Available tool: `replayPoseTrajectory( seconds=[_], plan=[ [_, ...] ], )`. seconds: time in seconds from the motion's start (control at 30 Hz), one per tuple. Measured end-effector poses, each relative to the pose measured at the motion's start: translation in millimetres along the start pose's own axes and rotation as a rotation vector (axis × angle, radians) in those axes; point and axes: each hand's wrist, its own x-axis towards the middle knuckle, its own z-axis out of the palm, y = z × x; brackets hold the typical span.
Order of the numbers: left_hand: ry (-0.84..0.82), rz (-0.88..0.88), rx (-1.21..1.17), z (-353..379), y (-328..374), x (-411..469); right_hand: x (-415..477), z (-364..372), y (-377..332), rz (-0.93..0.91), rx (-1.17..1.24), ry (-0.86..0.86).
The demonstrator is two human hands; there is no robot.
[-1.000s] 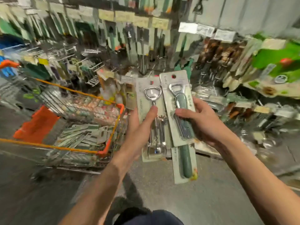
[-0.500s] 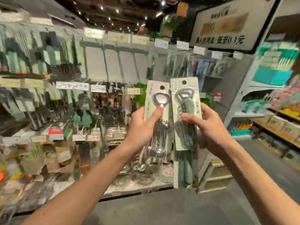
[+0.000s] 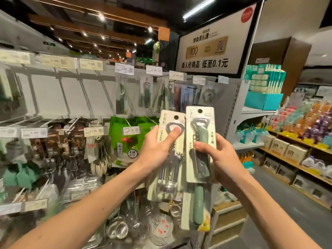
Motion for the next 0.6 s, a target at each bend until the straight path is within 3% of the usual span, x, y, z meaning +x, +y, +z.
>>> replayPoseTrajectory(
  seconds=[0.23,0.6],
  plan=[
    [0.063,-0.032,-0.008,41.1,-38.6,101.9,117.6,-40.9,2.0,-0.02,-0.103,-0.072],
    [0.192,-0.043,0.141,79.5,-70.9,213.6,240.1,-75.5,37.7,-0.036,-0.061,-0.12]
  ],
)
